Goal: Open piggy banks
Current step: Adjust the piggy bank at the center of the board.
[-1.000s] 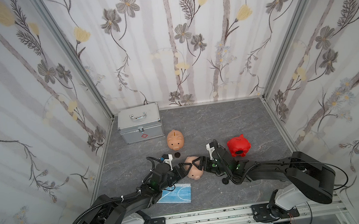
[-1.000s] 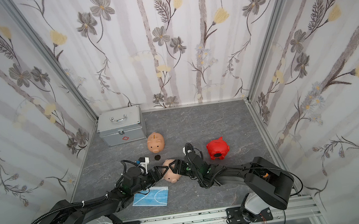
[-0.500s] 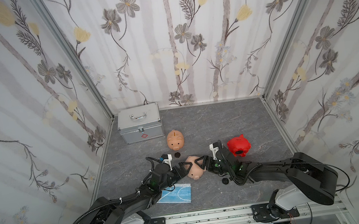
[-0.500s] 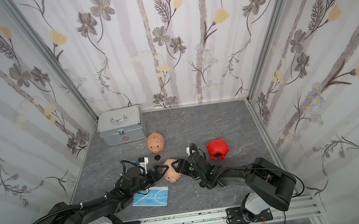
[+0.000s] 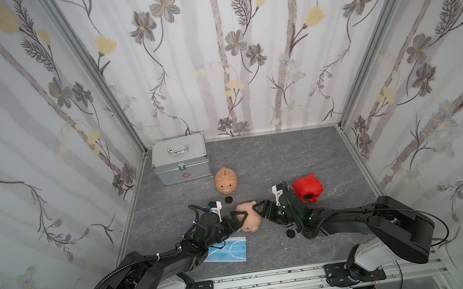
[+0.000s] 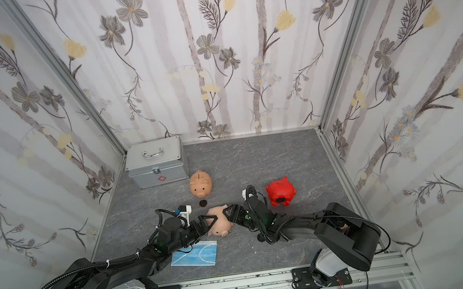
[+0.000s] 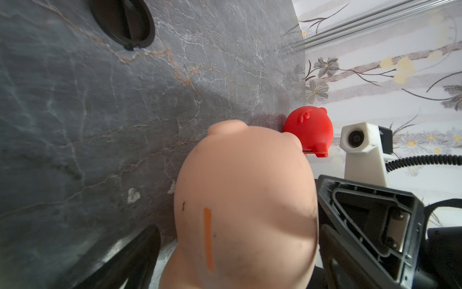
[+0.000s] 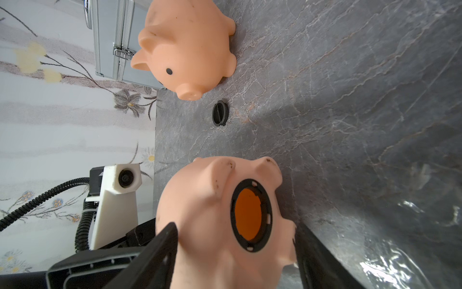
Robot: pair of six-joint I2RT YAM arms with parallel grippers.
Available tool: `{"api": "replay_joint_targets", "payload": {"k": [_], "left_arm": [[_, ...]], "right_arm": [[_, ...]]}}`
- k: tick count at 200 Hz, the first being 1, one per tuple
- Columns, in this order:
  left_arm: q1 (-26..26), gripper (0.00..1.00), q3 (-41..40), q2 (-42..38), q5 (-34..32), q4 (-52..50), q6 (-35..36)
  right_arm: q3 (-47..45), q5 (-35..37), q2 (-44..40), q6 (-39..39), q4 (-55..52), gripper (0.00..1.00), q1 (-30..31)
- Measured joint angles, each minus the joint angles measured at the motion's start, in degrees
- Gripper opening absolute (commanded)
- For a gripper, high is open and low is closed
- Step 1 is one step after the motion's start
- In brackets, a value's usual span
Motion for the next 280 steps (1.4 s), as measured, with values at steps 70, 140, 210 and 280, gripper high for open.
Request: {"api": "replay_joint_targets", "payload": {"k": [70,140,210,280], "left_arm": [[0.0,0.79,0.5,0.7,0.0,1.5,-0.1],[0.0,0.71,0.8,1.1,0.2,2.4,-0.2],[-0.1,0.7,1.0,1.4,0.2,2.6,-0.1],[-0.1,0.7,1.7,2.5,0.2,2.9,0.1]], "right_arm": [[0.0,1.9,-6.7,-4.0,-1.7,0.78,1.7],[4.8,4.4,-2.7,-6.7,-6.0,0.81,3.2],[6.8,3.2,0.6,-7.5,-9.6,0.84,3.5],[7.6,3.5,1.1,-7.5,-10.5,0.81,3.3]]}}
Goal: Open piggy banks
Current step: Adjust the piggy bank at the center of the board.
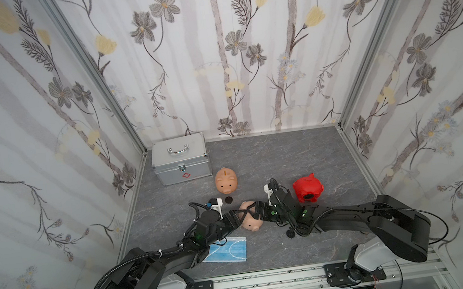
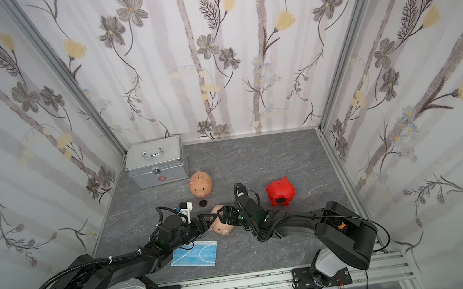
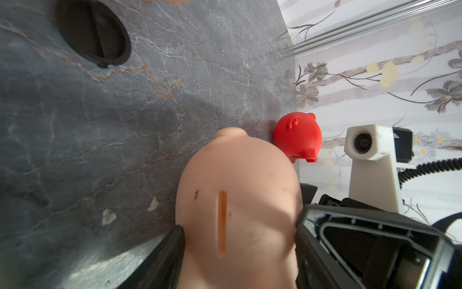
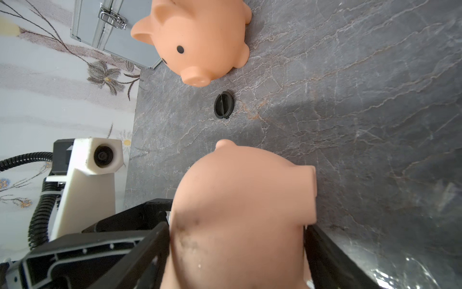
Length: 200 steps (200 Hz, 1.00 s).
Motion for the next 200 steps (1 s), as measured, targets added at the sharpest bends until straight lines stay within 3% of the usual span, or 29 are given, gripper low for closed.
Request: {"api": "replay_joint_targets", "payload": {"k": [10,39,53,118,200], "left_arm": [[0.0,0.71,0.0,0.0,-0.2,0.1,0.0],[0.0,0.94,-0.8,-1.0,-0.2,-1.0,0.4],[0.0,1.0,-1.3,-3.1,-0.3,-2.8,0.4],[0.0,1.0,-3.0,-10.1,-2.1,-9.2,0.0],[-0.1,1.0,-3.3,-1.5,0.8,0.1,-1.4]], "right_arm": [[-0.3,0.0,-0.1,0.2,0.4,0.8,0.0],[-1.6,-0.8,-0.1,1.7,2.5,0.8,-0.5],[-2.4,-1.0,-0.2,2.6,3.8,0.8,-0.7],[-4.0,-1.0,-0.3,5.0,6.5,0.79,-1.0],[-4.4,-1.6,-0.2,5.5,7.4,0.78,-1.0]]}}
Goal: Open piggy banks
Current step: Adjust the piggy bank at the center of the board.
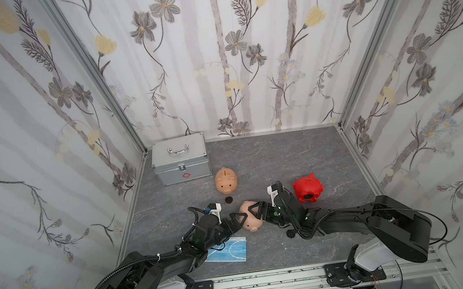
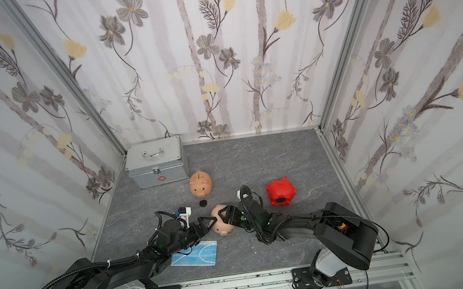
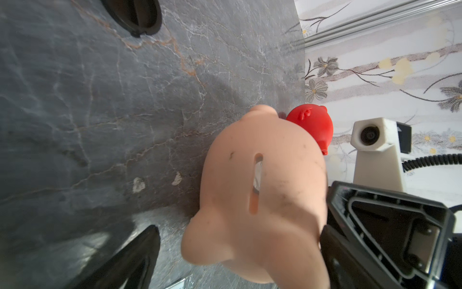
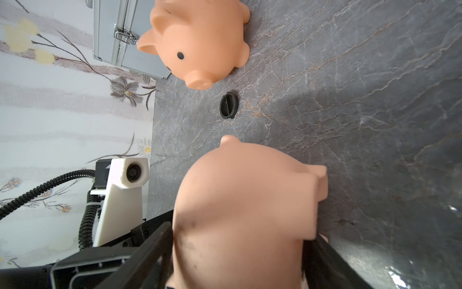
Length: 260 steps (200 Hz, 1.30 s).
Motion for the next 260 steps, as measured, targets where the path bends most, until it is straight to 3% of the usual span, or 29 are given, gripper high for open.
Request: {"api": "replay_joint_targets", "payload": {"k": [99,195,244,260], "left_arm": [[0.0,1.0,0.0,5.2,2.1,6.8,-0.7],[0.1,0.82,-0.4,21.9,4.1,30.9,-5.1],[0.1,0.78,-0.4,23.8,3.9,33.8,-6.0],[0.1,0.77,-0.4,23.7,3.9,33.7,-5.9]], "right_arm": [[-0.1,0.0,0.3,0.0,0.8,0.76,-0.2],[-0.4,2.0,0.3,0.4,1.4,0.76,-0.6],[-0.4,2.4,0.2,0.4,1.3,0.76,-0.8],[-0.4,2.3,-0.2,0.2,0.8,0.8,-0.9]]}}
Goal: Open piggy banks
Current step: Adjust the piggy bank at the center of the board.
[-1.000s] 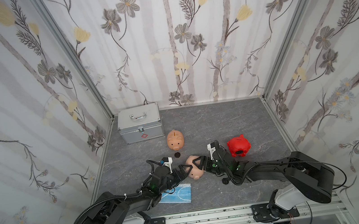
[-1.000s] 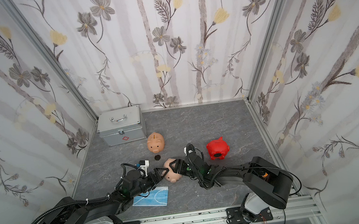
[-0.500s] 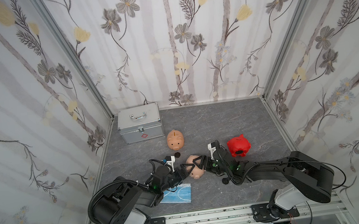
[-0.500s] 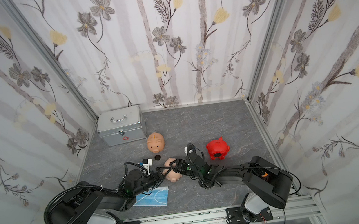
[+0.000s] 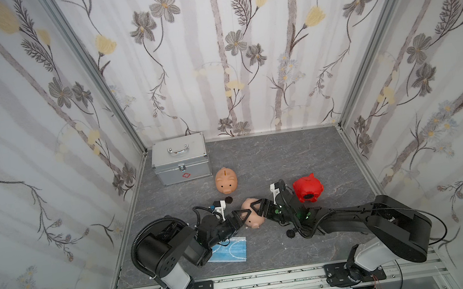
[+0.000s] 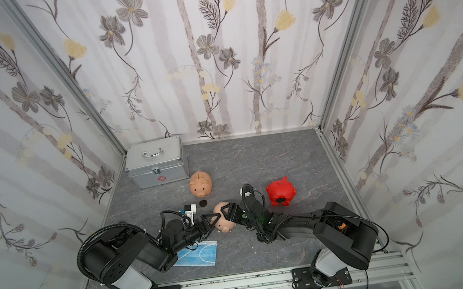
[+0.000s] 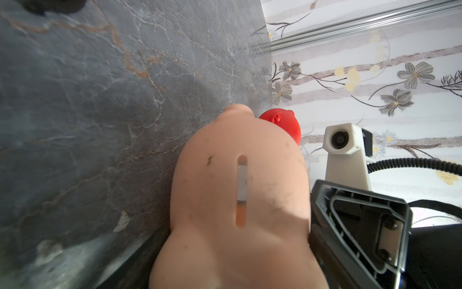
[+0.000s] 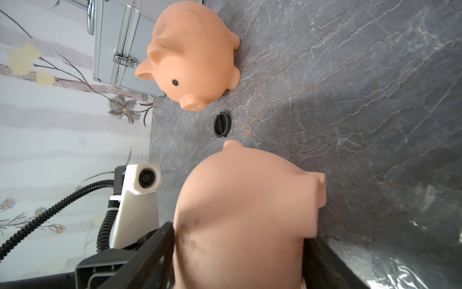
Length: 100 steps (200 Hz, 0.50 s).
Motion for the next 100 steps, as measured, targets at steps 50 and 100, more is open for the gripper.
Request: {"api": "replay_joint_targets", "payload": {"k": [50,100], "left_arm": [[-0.5,0.78,0.9,-2.0,-0.5,-3.8,1.0],[-4.4,0.78,5.0,-7.3,-5.2,-15.7,4.2]], "right_arm": [[-0.4,0.3,-8.6,-4.0,-5.4,0.91,-0.1],[-2.4,4.7,-15.5,-7.5,-6.6,0.9,0.0]]}}
